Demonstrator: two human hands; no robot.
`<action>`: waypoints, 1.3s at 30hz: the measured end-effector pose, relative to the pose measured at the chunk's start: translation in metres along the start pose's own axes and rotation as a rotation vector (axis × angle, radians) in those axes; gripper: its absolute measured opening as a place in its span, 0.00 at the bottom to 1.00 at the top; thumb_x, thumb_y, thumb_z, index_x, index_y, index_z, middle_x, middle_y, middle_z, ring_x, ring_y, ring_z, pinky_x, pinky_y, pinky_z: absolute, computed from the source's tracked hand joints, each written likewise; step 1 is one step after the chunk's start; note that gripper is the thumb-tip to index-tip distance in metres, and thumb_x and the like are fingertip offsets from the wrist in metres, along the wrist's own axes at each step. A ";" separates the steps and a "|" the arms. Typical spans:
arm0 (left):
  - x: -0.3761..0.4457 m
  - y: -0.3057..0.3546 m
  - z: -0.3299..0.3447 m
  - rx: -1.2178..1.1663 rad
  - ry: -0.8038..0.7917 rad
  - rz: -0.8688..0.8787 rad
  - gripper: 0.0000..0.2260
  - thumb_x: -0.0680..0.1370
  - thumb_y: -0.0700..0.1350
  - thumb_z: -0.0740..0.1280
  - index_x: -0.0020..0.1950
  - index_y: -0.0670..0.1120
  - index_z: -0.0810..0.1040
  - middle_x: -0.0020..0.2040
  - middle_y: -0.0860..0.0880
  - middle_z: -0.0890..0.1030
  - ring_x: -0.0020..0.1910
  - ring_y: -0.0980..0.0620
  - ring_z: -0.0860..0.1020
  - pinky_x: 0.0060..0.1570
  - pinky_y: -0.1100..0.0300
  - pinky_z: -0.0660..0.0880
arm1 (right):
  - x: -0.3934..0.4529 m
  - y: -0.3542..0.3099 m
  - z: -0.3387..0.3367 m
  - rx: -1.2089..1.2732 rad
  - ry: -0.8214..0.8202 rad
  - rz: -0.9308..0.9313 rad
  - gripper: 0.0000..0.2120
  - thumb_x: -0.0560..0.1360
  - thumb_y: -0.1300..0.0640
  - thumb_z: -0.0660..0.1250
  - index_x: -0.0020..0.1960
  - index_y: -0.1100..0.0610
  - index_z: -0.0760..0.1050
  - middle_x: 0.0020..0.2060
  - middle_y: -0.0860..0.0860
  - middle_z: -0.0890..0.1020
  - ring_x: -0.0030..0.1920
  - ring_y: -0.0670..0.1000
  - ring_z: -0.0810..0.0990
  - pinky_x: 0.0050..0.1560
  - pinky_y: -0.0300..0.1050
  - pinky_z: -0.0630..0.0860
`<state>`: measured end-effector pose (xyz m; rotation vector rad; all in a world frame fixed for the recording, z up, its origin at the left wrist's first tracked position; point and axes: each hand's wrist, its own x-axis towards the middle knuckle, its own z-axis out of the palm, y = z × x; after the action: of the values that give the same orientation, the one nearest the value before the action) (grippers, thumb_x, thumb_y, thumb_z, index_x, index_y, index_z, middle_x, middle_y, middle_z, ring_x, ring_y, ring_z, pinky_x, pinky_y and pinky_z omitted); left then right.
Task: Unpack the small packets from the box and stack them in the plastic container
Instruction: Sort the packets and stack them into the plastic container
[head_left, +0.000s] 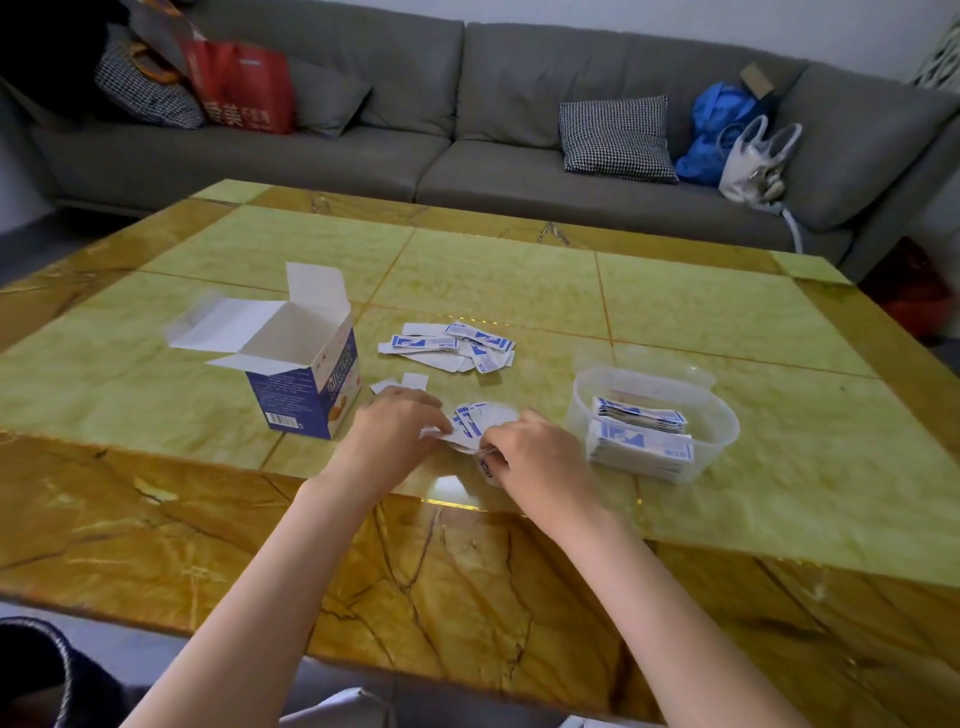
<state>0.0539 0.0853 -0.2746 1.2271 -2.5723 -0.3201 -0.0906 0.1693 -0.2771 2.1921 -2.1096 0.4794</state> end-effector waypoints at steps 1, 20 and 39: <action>0.000 0.002 0.000 0.005 0.047 0.000 0.09 0.75 0.45 0.67 0.54 0.50 0.82 0.59 0.51 0.79 0.61 0.48 0.72 0.58 0.55 0.69 | -0.001 0.001 0.000 0.008 0.028 -0.007 0.08 0.76 0.58 0.61 0.47 0.57 0.79 0.41 0.52 0.82 0.49 0.52 0.75 0.37 0.43 0.64; -0.010 0.027 -0.018 -0.706 0.058 -0.306 0.06 0.76 0.45 0.67 0.41 0.47 0.81 0.35 0.45 0.77 0.32 0.51 0.69 0.34 0.60 0.66 | 0.015 0.005 -0.027 0.738 0.365 0.368 0.05 0.73 0.60 0.69 0.47 0.59 0.82 0.37 0.46 0.80 0.37 0.37 0.76 0.38 0.23 0.71; -0.013 0.023 -0.029 -0.747 0.145 -0.454 0.09 0.75 0.46 0.68 0.51 0.44 0.81 0.35 0.47 0.79 0.31 0.52 0.72 0.33 0.61 0.69 | 0.013 -0.007 -0.027 0.501 0.129 0.286 0.15 0.76 0.50 0.64 0.58 0.57 0.75 0.51 0.48 0.78 0.48 0.46 0.75 0.47 0.35 0.72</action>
<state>0.0544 0.1073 -0.2424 1.4139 -1.7400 -1.1097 -0.0885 0.1647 -0.2468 1.9882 -2.4433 1.2559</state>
